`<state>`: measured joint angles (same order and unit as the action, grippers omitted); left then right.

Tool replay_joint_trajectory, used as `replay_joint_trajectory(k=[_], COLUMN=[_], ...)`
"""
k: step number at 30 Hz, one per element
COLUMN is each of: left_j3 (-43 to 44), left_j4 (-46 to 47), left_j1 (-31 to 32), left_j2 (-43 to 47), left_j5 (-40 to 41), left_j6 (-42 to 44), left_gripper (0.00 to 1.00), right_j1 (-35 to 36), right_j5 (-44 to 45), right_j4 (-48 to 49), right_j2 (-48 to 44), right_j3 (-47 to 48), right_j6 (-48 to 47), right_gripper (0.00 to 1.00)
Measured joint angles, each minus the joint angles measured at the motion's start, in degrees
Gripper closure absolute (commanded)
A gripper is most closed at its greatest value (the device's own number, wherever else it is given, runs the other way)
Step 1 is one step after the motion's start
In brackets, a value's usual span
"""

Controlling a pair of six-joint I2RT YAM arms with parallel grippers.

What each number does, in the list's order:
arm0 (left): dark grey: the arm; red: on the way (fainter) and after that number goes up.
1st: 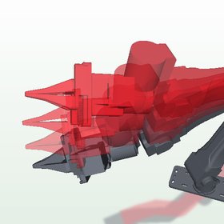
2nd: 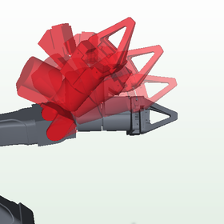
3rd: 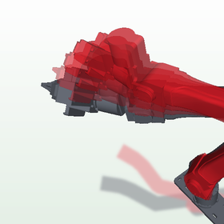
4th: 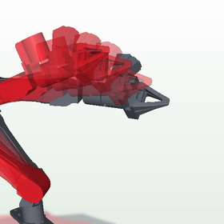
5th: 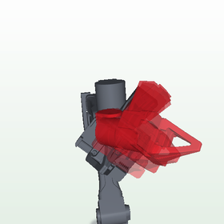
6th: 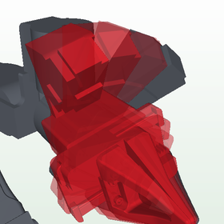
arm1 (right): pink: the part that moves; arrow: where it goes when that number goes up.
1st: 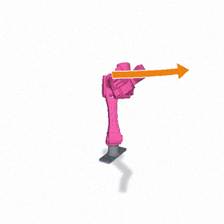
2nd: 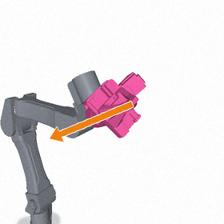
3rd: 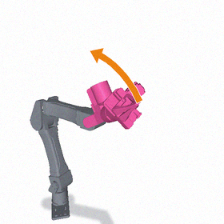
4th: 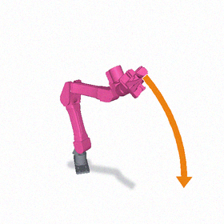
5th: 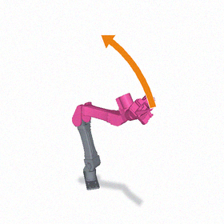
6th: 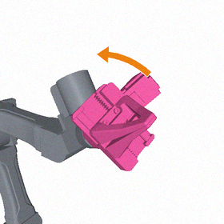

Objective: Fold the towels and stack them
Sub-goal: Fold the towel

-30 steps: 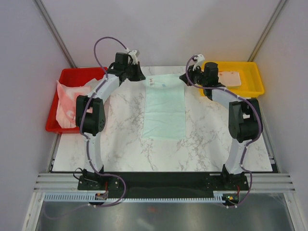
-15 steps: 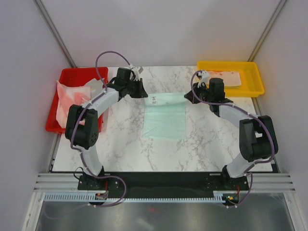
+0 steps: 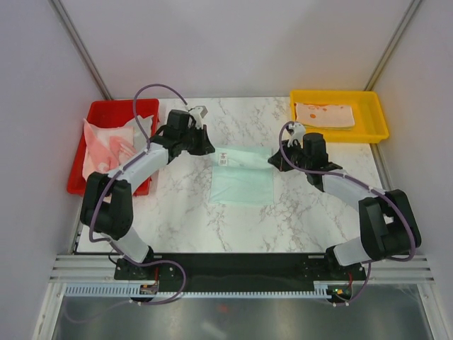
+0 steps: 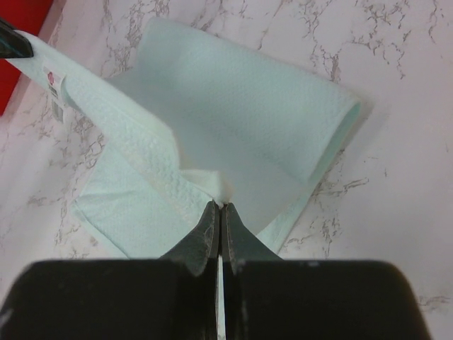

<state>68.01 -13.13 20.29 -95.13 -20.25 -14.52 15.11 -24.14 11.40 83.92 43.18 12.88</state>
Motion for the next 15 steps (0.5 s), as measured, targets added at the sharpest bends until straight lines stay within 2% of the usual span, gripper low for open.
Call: replay_joint_trajectory(k=[7,15], left_j3=[-1.4,-7.85], left_j4=[0.09,-0.39], left_j1=[1.38,4.22], left_j2=[4.42,6.05], left_j5=[1.14,3.13], left_j6=[0.0,-0.02], left_gripper=[0.98,0.98], right_j1=[0.28,1.81], right_j5=[3.28,4.87], right_j4=[-1.86,-2.89], right_j2=[-4.9,-8.26], right_j3=[-0.87,-5.25], right_j6=[0.66,2.05], right_gripper=[1.0,1.0])
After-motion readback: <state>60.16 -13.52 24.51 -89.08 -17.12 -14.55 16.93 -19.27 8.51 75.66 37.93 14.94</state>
